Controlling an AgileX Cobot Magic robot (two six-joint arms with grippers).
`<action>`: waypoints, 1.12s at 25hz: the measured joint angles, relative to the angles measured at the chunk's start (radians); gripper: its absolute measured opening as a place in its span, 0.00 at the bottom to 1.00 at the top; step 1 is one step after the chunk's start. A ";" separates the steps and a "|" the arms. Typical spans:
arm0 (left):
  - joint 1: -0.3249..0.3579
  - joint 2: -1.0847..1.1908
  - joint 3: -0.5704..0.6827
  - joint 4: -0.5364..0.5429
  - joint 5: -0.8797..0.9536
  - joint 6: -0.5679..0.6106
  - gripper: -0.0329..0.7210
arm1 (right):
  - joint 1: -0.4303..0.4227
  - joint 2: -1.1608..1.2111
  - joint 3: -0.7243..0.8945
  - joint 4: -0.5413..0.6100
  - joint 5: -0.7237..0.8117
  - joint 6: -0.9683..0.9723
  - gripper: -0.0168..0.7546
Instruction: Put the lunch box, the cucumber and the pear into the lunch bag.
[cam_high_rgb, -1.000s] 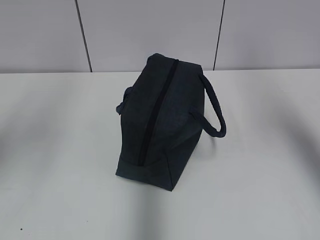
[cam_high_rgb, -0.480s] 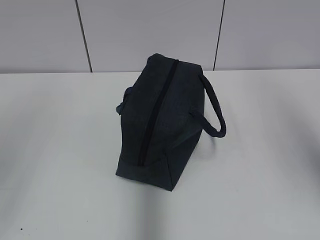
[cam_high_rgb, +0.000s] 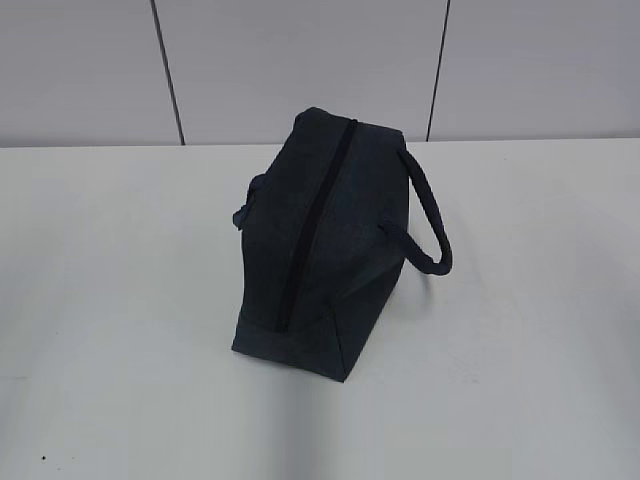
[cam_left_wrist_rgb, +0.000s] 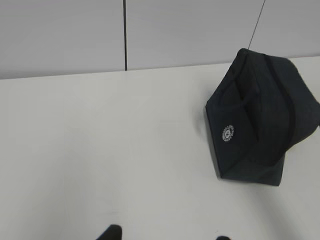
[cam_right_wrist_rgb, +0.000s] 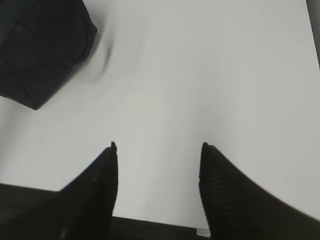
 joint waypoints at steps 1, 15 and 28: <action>0.000 -0.035 0.022 -0.006 -0.008 0.000 0.51 | 0.000 -0.033 0.035 -0.001 0.000 0.000 0.56; 0.000 -0.271 0.280 -0.088 -0.054 0.116 0.48 | 0.000 -0.395 0.415 0.005 -0.013 0.008 0.56; 0.000 -0.277 0.286 -0.096 -0.071 0.128 0.42 | 0.000 -0.446 0.462 -0.037 -0.109 -0.011 0.56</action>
